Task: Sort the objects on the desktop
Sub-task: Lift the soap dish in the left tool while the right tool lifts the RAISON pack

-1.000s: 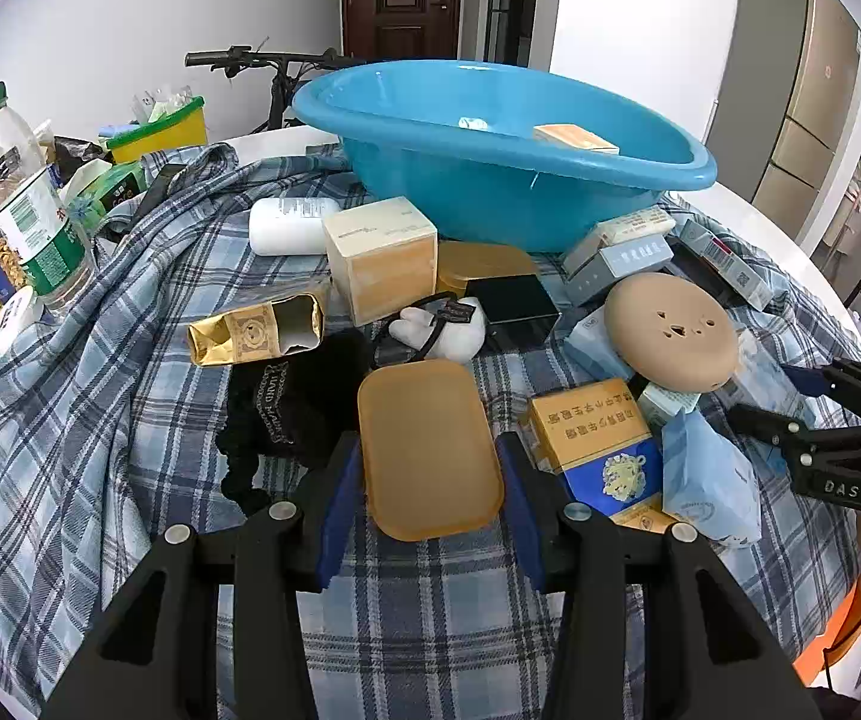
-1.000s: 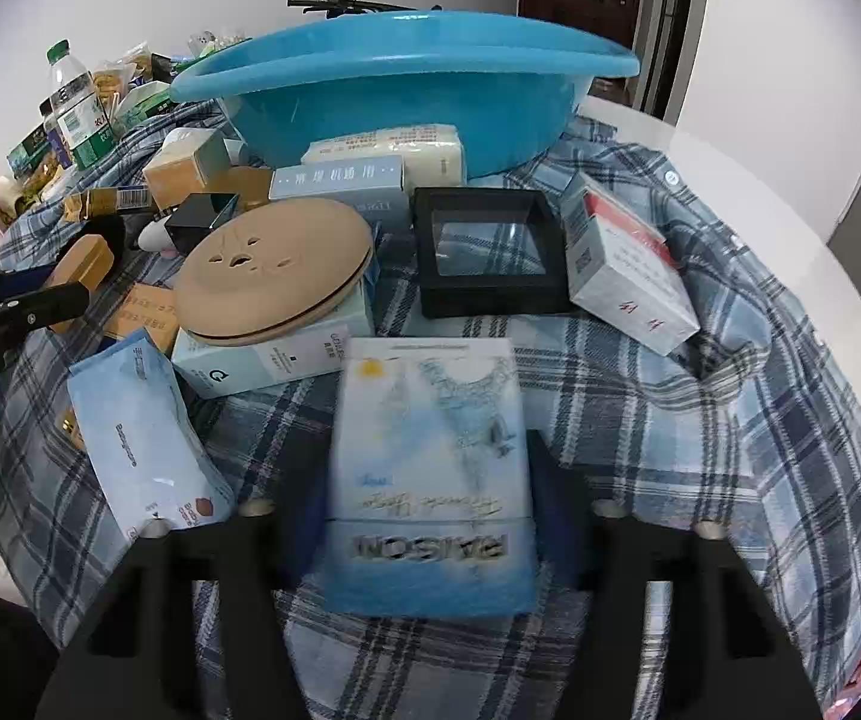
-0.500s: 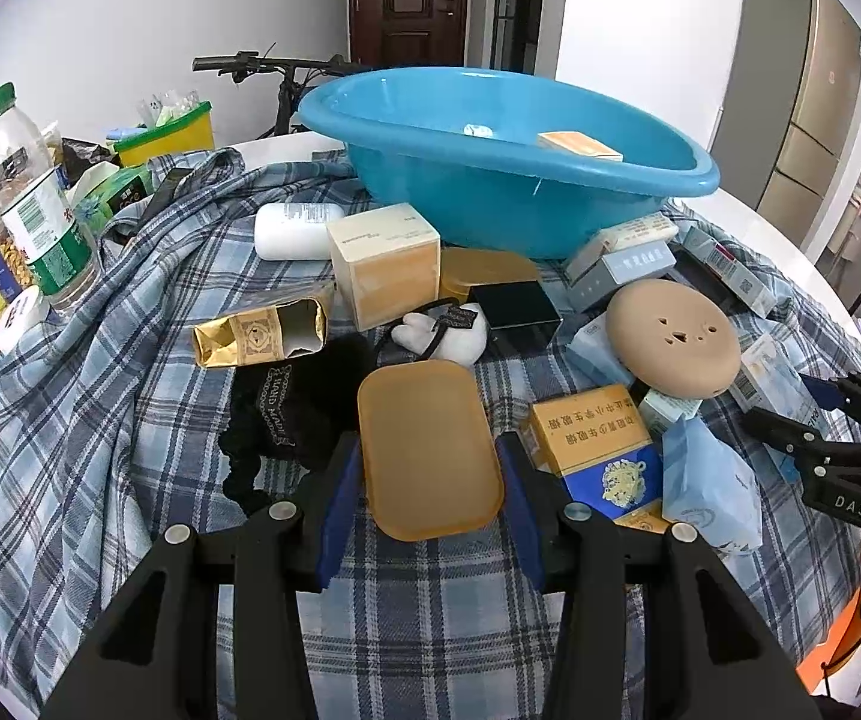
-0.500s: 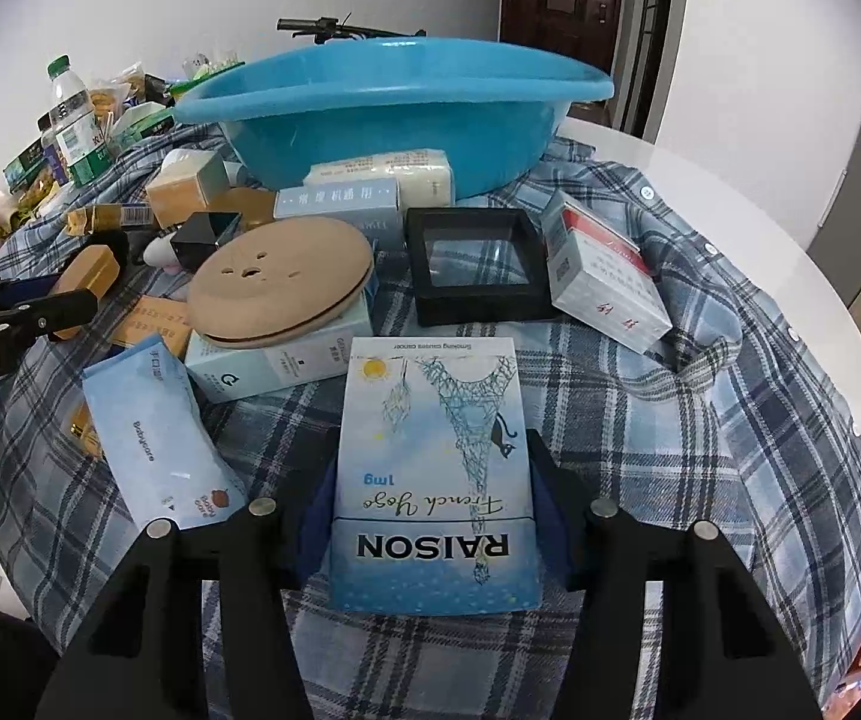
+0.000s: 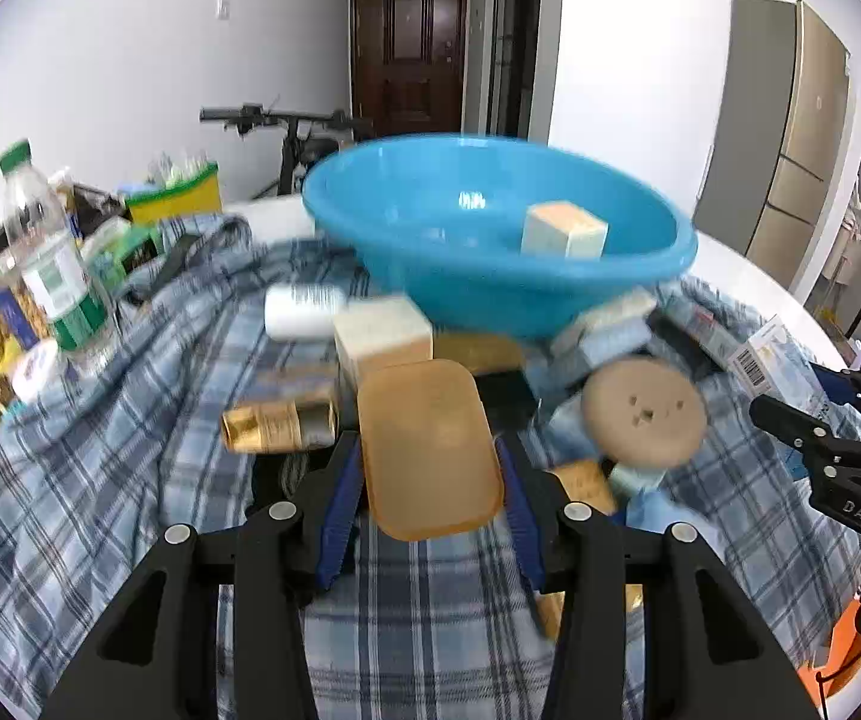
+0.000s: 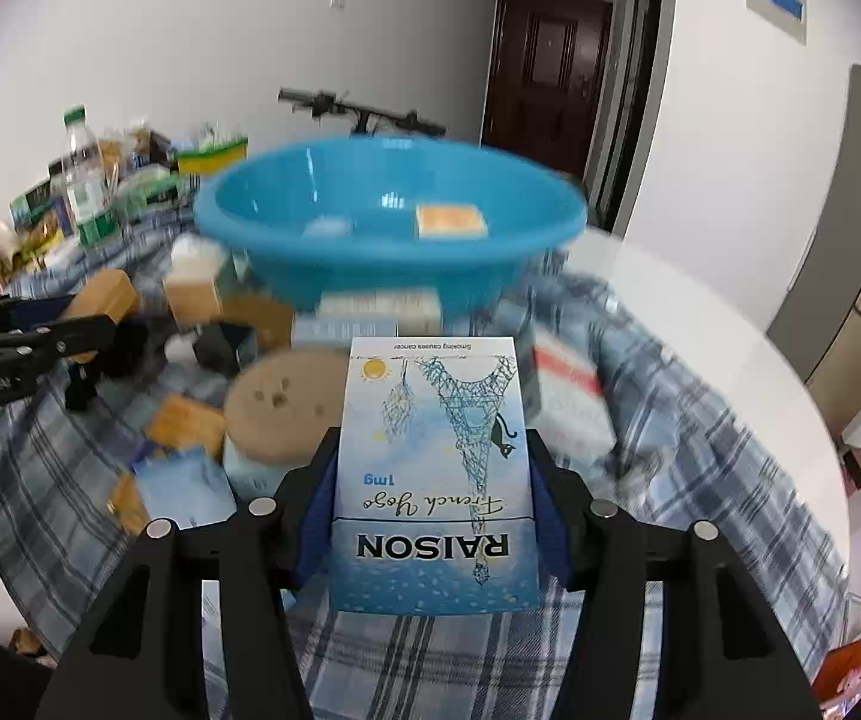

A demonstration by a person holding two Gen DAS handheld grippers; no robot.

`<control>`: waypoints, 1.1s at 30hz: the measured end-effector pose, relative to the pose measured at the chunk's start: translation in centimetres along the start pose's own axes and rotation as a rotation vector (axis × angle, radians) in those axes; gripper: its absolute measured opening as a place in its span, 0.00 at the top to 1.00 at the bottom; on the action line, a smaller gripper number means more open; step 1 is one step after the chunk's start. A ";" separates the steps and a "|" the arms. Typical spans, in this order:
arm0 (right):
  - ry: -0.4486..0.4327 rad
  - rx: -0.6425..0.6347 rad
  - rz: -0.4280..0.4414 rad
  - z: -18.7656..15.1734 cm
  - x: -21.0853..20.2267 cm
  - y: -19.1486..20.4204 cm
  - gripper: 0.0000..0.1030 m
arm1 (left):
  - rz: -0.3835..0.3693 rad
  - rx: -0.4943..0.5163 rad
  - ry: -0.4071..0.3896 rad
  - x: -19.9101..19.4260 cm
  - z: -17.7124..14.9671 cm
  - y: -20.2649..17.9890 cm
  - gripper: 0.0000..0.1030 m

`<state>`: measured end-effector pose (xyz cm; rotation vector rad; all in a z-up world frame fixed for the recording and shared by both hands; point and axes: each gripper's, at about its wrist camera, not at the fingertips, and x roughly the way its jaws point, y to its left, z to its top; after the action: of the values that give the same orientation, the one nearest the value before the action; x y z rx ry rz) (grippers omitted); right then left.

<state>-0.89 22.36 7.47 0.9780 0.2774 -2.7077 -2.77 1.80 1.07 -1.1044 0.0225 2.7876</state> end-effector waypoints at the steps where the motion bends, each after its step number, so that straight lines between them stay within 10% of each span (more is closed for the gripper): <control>1: -0.019 -0.001 -0.003 0.5 -0.5 0.0 0.47 | 0.002 0.002 -0.014 -0.3 0.4 -0.1 0.54; 33: -0.550 0.042 -0.085 8.4 -17.2 -0.5 0.47 | 0.065 -0.001 -0.496 -17.9 8.1 -0.1 0.54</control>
<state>6.70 23.55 25.03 0.2046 0.1556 -2.9314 4.66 0.20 19.22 -0.3930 0.0027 3.0343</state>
